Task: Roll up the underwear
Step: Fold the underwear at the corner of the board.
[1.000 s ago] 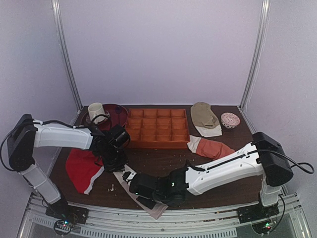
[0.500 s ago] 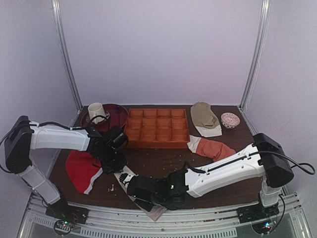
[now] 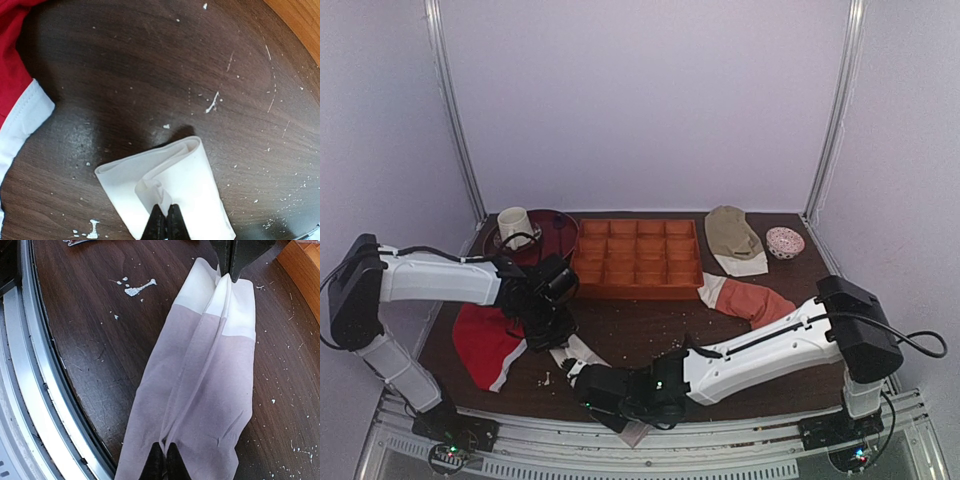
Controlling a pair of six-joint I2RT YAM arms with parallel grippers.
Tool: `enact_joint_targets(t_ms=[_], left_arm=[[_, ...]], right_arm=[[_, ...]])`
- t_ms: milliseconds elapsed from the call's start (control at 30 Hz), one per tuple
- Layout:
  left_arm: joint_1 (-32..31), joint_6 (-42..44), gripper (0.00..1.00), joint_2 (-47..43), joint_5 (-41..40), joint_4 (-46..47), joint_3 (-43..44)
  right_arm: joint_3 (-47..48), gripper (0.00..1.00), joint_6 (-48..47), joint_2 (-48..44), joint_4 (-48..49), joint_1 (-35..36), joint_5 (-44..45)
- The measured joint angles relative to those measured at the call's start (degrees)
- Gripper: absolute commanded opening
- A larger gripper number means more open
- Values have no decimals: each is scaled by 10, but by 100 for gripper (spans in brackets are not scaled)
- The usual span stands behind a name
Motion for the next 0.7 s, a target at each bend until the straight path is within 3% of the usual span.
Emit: enact_joint_targets(t_ms=[67,133,300,700], left_arm=[[-1,0,1,0,0,0,0],[-3,0,16,0,0,0,0],[-5,-6,33,0,-11,0,-9],[-5,-9,34,-34,-30,-26,-14]], right_arm=[[0,0,1,3,0,0,-2],[0,0,2,4,0,0,-4],[0,0,2,5,-4,5,-14],[0,0,2,9,-5,9,-22]])
